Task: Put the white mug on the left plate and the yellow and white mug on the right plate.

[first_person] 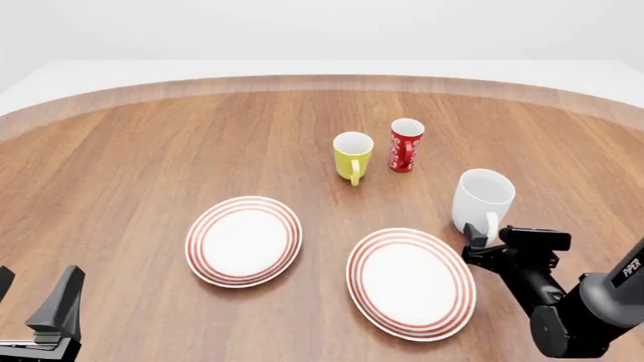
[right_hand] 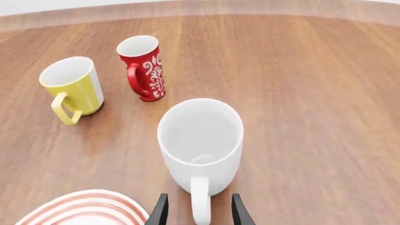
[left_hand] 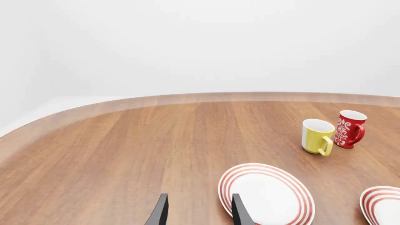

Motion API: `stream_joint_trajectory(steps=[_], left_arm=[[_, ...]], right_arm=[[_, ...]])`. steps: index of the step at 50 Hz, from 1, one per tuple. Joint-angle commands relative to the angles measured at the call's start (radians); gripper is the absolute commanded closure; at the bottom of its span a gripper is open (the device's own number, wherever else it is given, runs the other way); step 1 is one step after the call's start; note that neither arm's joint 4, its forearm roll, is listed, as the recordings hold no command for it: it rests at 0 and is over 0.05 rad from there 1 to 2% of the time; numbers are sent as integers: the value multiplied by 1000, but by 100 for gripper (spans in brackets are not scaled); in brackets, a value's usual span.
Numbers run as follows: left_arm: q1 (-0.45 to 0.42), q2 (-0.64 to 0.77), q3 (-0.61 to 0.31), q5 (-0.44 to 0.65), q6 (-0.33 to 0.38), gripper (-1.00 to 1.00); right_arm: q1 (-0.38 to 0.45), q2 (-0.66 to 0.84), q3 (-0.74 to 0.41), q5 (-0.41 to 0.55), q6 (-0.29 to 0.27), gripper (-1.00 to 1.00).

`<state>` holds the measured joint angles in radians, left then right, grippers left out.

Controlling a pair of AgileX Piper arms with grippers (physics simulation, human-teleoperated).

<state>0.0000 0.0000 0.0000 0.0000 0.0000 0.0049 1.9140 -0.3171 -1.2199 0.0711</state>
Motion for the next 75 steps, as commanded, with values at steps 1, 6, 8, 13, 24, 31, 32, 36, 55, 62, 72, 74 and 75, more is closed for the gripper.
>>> stream_joint_trajectory(steps=[1, 6, 8, 13, 24, 31, 32, 36, 55, 62, 72, 74, 75], left_arm=[[0, 0, 0, 0, 0, -100], [0, 0, 0, 0, 0, -100], [0, 0, 0, 0, 0, -100], [0, 0, 0, 0, 0, -100], [0, 0, 0, 0, 0, -100], [0, 0, 0, 0, 0, -100], [0, 0, 0, 0, 0, -100], [0, 0, 0, 0, 0, -100], [0, 0, 0, 0, 0, -100], [0, 0, 0, 0, 0, -100], [0, 0, 0, 0, 0, -100], [0, 0, 0, 0, 0, -100], [0, 0, 0, 0, 0, -100]], right_arm=[[4, 6, -2, 0, 0, -100], [3, -1, 1, 0, 0, 100], [4, -6, 4, 0, -2, 100], [2, -10, 6, 0, -2, 100], [0, -47, 25, 0, -5, 100], [2, -103, 56, 0, -19, 100], [3, -113, 62, 1, -21, 100], [3, -147, 79, 2, -28, 100], [27, -547, 148, 240, -58, 100], [41, -693, 150, 358, -66, 100], [83, -882, 122, 539, -91, 100], [90, -901, 117, 558, -94, 100], [94, -912, 114, 571, -97, 100]])
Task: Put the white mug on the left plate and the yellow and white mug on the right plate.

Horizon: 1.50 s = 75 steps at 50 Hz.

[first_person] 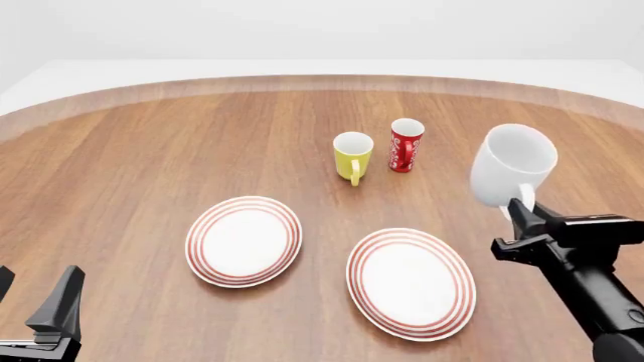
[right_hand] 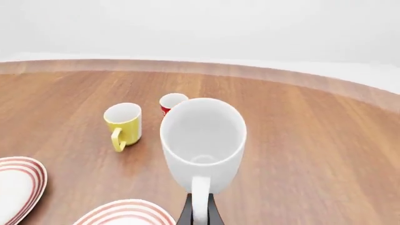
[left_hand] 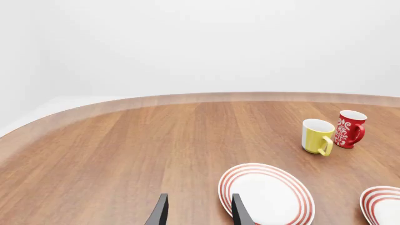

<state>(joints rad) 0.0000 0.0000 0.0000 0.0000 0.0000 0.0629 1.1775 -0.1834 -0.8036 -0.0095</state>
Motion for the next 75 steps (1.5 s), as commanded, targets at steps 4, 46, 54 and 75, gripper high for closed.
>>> stream_joint_trajectory(steps=[4, 46, 54, 75], left_arm=[[0, 0, 0, 0, 0, -100], [0, 0, 0, 0, 0, -100], [0, 0, 0, 0, 0, -100], [0, 0, 0, 0, 0, -100]], right_arm=[[49, -217, -30, 197, -26, 100], [283, -257, -178, 353, -117, 100], [334, -213, -203, 338, -122, 100], [423, -86, -276, 305, -122, 100]])
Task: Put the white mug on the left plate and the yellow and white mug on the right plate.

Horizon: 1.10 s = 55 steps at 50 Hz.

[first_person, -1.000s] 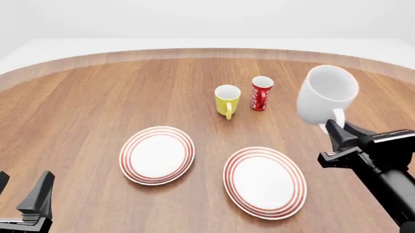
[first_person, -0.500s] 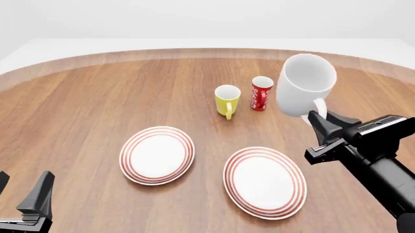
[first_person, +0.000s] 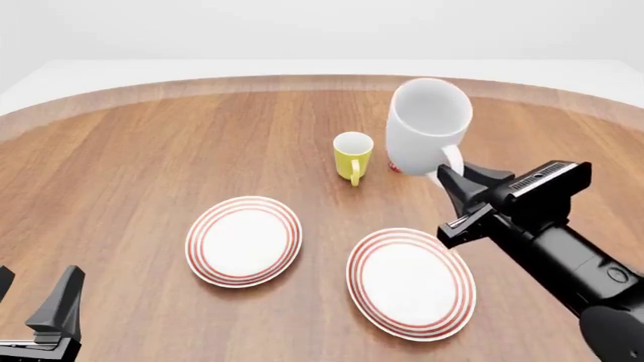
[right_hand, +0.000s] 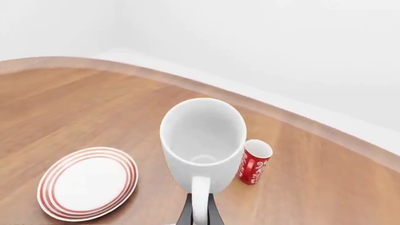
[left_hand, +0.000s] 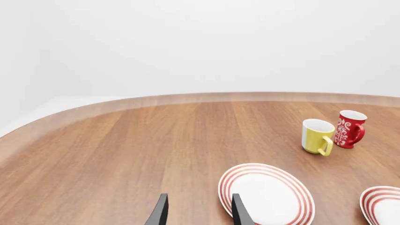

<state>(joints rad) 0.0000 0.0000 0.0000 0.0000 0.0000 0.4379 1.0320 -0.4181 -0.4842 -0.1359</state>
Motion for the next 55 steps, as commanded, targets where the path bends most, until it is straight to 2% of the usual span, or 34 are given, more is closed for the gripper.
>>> stream_joint_trajectory(steps=[1, 55], left_arm=[[0, 0, 0, 0, 0, -100], [0, 0, 0, 0, 0, -100]], right_arm=[[51, 65, -45, -16, 5, 100], [245, 382, -221, -81, 14, 100]])
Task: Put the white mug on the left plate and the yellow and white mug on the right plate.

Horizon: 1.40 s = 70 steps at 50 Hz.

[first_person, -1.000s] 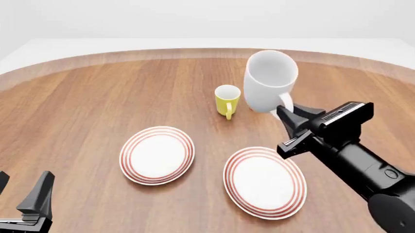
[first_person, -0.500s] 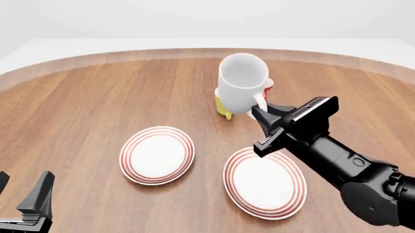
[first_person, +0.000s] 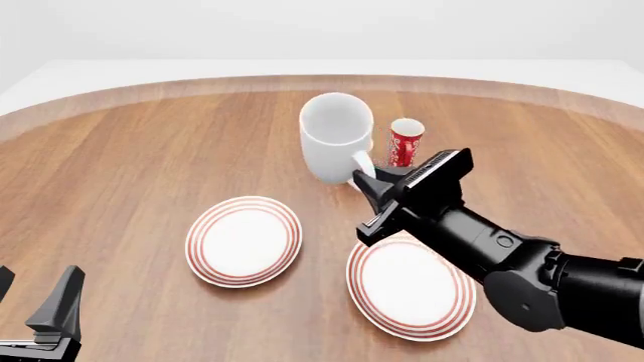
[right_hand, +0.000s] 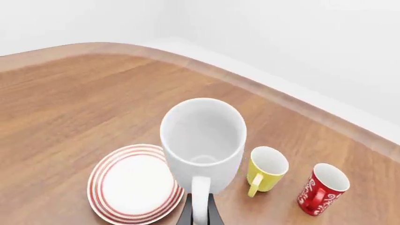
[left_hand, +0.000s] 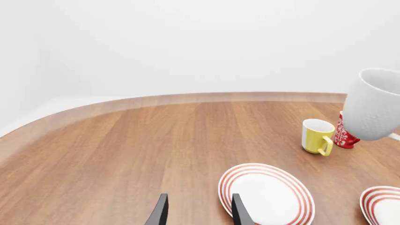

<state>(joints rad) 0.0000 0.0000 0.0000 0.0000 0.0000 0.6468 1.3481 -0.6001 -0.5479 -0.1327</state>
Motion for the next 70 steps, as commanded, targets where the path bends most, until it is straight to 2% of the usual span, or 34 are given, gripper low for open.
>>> stream_joint_trajectory(steps=[1, 18, 70], left_arm=[[0, 0, 0, 0, 0, -100], [0, 0, 0, 0, 0, -100], [0, 0, 0, 0, 0, -100]], right_arm=[[40, 75, -43, -20, 13, 100], [92, 181, -106, -31, 22, 100], [198, 339, -188, -60, 72, 100]])
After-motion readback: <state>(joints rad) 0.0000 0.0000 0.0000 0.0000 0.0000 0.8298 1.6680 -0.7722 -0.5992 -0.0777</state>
